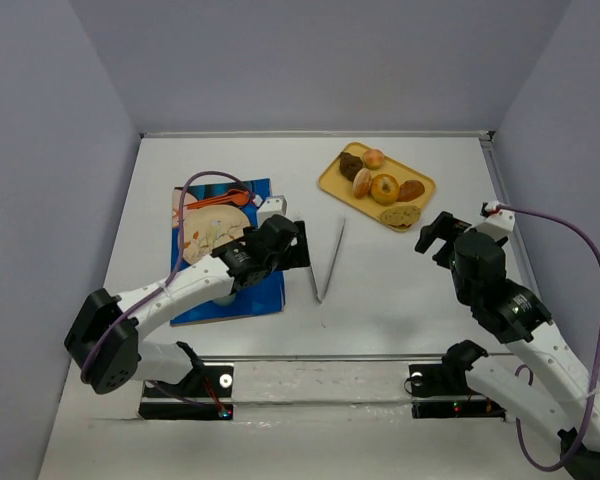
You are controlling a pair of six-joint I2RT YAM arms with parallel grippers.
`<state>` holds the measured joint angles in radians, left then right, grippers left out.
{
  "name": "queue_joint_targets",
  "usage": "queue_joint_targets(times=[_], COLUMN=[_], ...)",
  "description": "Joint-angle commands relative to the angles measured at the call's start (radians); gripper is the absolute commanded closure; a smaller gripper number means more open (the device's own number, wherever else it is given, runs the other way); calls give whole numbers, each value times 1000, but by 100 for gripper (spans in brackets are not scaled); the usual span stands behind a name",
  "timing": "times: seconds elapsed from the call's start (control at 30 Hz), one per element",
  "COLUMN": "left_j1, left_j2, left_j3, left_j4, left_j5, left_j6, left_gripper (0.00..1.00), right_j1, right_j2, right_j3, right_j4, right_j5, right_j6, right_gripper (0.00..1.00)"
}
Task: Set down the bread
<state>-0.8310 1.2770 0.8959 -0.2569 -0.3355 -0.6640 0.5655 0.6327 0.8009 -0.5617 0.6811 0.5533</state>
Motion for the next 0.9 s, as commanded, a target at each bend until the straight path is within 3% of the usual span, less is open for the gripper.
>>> queue_joint_targets(times=[0.0,0.2,0.47,0.87], left_j1=[1,-2,-37,-59], left_j2=[80,205,248,324], left_j3=[-32,-3,-9,21], left_j4=[122,171,249,249], left_j5=[78,119,208,208], left_j6=[72,122,159,159], left_gripper=[1,1,1,1], right_j1=[4,4,4,4], right_j2=[18,70,76,41], right_j3=[-20,-16,-20,-34], right_j4=[19,20,20,20], right_j5=[31,26,38,34], right_j6=[30,27,31,31], right_gripper=[0,0,0,0])
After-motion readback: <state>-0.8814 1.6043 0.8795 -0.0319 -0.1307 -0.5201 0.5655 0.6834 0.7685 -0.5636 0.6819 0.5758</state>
